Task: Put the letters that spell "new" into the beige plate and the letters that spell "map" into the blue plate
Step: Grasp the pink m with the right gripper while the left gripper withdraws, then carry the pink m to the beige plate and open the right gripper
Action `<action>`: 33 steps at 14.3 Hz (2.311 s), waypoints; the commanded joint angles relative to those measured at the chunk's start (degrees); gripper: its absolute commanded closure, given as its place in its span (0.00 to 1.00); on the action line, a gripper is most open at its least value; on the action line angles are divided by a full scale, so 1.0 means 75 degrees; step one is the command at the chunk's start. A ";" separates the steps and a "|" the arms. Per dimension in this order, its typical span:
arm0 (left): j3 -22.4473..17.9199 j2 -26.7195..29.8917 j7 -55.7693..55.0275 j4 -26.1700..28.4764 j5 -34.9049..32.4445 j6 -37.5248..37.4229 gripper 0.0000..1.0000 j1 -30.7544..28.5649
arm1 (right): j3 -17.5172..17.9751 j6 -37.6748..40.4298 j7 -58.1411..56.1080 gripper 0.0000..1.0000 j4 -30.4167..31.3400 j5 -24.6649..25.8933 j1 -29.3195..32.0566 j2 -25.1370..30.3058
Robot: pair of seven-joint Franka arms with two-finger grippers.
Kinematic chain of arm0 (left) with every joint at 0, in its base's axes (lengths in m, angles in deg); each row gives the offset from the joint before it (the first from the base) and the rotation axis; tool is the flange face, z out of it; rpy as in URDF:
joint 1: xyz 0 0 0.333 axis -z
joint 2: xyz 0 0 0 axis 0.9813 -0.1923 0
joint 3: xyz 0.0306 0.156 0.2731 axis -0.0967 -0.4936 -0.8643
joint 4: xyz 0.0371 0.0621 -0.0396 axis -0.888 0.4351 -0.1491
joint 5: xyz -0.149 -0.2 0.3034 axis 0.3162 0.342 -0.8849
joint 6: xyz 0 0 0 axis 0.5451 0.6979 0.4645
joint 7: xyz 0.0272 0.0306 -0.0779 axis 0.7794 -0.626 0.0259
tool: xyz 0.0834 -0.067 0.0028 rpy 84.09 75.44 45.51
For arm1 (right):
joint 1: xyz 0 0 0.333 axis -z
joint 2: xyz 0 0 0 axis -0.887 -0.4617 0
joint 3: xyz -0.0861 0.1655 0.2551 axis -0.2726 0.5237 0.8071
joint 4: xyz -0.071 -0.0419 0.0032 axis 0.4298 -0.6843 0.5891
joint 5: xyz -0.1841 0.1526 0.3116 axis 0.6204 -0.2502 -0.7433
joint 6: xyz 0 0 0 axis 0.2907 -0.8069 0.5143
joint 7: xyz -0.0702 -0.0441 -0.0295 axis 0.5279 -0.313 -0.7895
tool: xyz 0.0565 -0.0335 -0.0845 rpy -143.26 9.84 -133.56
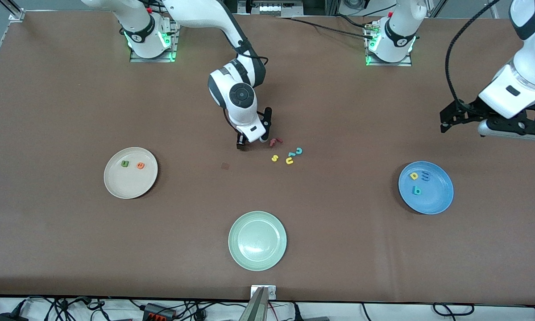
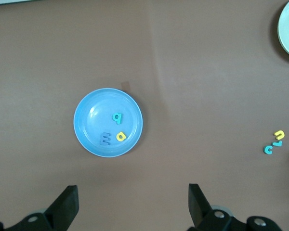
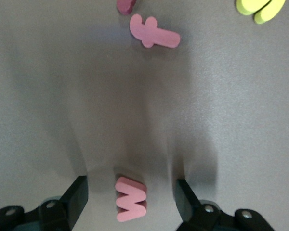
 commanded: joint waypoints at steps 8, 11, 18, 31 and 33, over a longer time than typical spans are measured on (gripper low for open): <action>-0.0048 0.0131 0.0095 0.0251 0.0018 0.0200 0.00 0.0053 | -0.0047 -0.0072 -0.0410 0.60 0.0237 -0.0090 -0.0072 0.0049; -0.0036 0.0131 0.0083 0.0239 0.0018 0.0188 0.00 0.0065 | -0.0047 -0.0060 -0.0398 0.75 0.0225 -0.0090 -0.0072 0.0049; -0.0025 0.0131 0.0083 0.0239 0.0018 0.0153 0.00 0.0065 | -0.0164 -0.0025 -0.0363 0.77 0.0143 -0.0090 0.0384 0.0154; 0.0022 0.0131 0.0071 0.0227 0.0018 0.0106 0.00 0.0077 | -0.2614 0.1815 -0.0598 0.76 -0.0010 -0.0113 0.2528 0.0166; 0.0011 0.0131 0.0071 0.0227 0.0018 0.0106 0.00 0.0088 | -0.2614 0.1792 -0.0680 0.76 0.0002 -0.0102 0.2938 0.0049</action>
